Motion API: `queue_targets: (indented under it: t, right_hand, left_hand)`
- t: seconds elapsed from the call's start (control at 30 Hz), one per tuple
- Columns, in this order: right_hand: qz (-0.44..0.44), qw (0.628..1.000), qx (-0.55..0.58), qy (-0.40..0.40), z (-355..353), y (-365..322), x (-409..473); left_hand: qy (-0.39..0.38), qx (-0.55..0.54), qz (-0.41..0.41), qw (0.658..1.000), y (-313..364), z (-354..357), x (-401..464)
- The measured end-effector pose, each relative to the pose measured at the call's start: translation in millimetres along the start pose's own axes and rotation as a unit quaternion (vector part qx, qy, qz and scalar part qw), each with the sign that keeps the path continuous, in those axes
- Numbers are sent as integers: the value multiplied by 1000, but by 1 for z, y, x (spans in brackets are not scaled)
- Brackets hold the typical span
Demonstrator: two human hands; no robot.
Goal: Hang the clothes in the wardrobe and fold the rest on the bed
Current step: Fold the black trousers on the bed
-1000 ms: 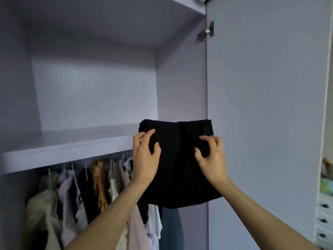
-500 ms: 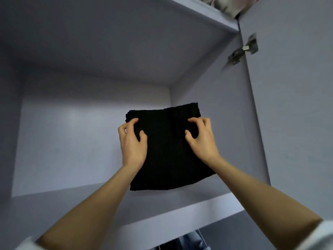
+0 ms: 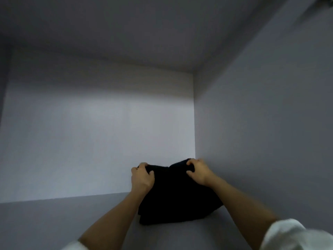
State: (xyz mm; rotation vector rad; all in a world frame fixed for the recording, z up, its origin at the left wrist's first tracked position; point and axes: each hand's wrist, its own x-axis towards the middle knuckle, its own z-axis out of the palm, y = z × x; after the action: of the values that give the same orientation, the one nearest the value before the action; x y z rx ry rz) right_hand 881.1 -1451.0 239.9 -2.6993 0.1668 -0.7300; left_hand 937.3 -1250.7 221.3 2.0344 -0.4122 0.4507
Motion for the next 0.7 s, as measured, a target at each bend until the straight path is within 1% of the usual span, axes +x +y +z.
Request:
queue_targets:
  t: [0.07, 0.1, 0.13, 0.17, 0.2, 0.27, 0.3, 0.37, 0.43, 0.53, 0.6, 0.7]
  right_hand:
    - [19, 988, -135, -71, 18, 12, 3]
    - [16, 977, -201, -71, 20, 14, 3]
    - [1, 965, -256, -54, 23, 13, 2]
    - [-18, 953, -300, -24, 20, 11, 2]
    - [-38, 946, -322, 7, 18, 7, -1]
    - [-77, 940, -328, 59, 11, -2, -2]
    - [-94, 936, -332, 69, 6, -7, -6]
    - [-115, 935, -330, 65, -1, -18, -16]
    - [-101, 941, -320, 49, -11, -27, -33]
    - [-48, 958, -280, 43, -26, -38, -68]
    - [-35, 967, -233, 97, -33, -44, -102]
    - [-24, 964, -166, 208, -36, -52, -171]
  left_hand:
    - [-70, 122, -37, 989, -14, 5, 2]
    - [-98, 204, -56, 972, -17, 6, 1]
    - [-114, 283, -66, 950, -21, 5, -1]
    - [-109, 350, -50, 929, -19, 3, -2]
    - [-85, 408, -10, 909, -16, 1, -4]
    - [-6, 478, 97, 873, -3, -6, -3]
    - [27, 489, 137, 861, 5, -10, -3]
    - [51, 502, 176, 845, 19, -19, -7]
    - [25, 509, 183, 841, 30, -26, -20]
    - [-38, 477, 173, 861, 40, -39, -48]
    - [-47, 435, 178, 882, 43, -50, -73]
    - [-30, 371, 220, 901, 46, -62, -120]
